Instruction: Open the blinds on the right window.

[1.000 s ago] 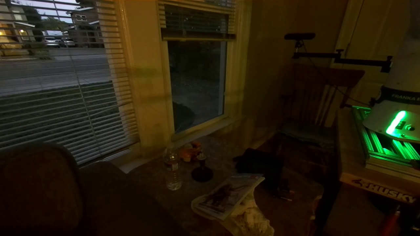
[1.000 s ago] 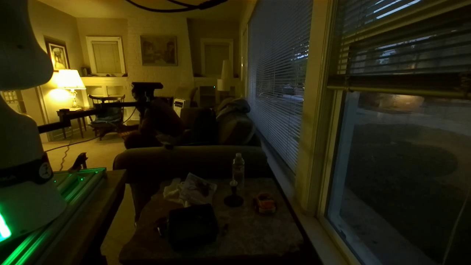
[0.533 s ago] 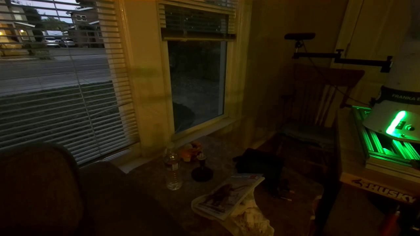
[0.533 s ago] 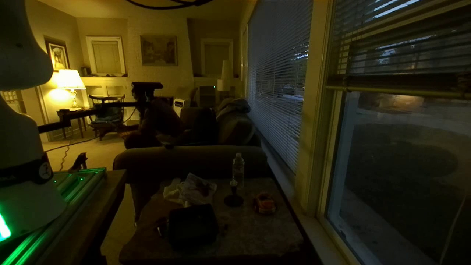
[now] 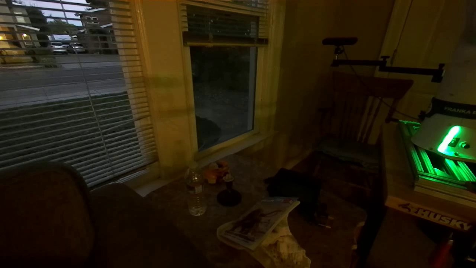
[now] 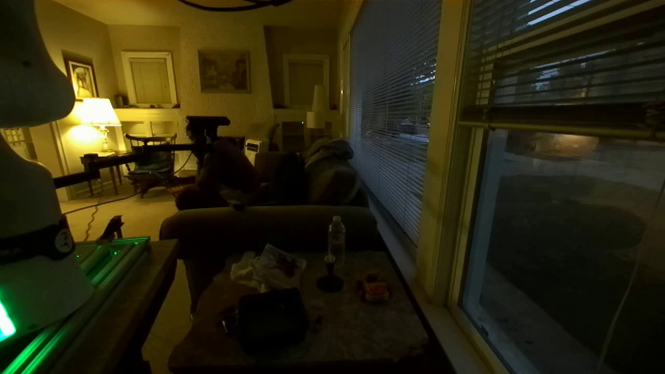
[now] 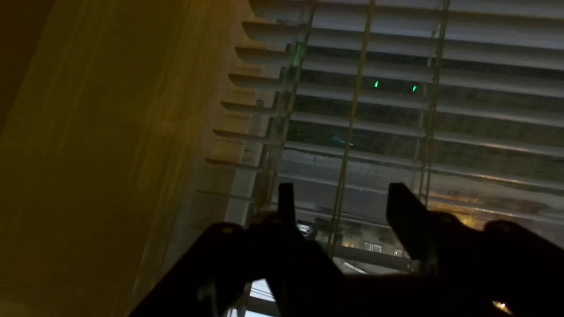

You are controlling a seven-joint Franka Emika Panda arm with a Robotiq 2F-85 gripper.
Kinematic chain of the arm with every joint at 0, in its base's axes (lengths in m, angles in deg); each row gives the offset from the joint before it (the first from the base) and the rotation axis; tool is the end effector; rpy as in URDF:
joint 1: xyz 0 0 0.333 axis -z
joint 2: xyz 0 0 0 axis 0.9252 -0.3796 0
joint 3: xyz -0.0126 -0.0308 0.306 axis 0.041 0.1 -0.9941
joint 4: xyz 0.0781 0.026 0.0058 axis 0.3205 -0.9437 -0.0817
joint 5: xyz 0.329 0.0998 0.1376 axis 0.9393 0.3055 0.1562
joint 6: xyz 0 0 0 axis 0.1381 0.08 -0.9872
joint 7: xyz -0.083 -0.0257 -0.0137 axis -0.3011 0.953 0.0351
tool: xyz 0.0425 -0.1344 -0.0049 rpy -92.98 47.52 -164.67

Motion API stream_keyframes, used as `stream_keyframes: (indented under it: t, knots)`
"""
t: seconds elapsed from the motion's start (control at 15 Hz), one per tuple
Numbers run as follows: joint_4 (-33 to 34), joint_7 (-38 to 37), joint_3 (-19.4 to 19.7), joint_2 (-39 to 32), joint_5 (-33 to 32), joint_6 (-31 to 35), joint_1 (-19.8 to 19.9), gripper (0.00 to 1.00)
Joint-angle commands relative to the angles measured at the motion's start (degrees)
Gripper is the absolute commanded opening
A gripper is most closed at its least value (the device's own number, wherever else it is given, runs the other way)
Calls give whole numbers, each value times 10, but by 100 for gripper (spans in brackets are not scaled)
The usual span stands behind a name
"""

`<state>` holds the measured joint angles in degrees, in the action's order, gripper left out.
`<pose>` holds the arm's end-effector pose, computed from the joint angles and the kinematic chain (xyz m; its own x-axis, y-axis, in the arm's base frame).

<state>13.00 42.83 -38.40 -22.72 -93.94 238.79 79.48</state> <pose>0.6467 -0.2402 0.7074 0.5270 0.0237 0.8495 -0.3353 -0.9127 0.2334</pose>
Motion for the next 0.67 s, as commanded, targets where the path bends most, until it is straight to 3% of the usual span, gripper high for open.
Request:
stream_keyframes:
  t: [0.0, 0.07, 0.2, 0.27, 0.6]
  knots:
    - [-15, 20, -8, 8, 13, 1, 5, 35]
    - [-17, 22, -8, 8, 13, 2, 5, 32]
    - [-21, 24, -8, 7, 14, 4, 6, 8]
    - [-24, 25, -9, 7, 15, 7, 7, 2]
    - [-30, 32, -9, 8, 17, 9, 11, 0]
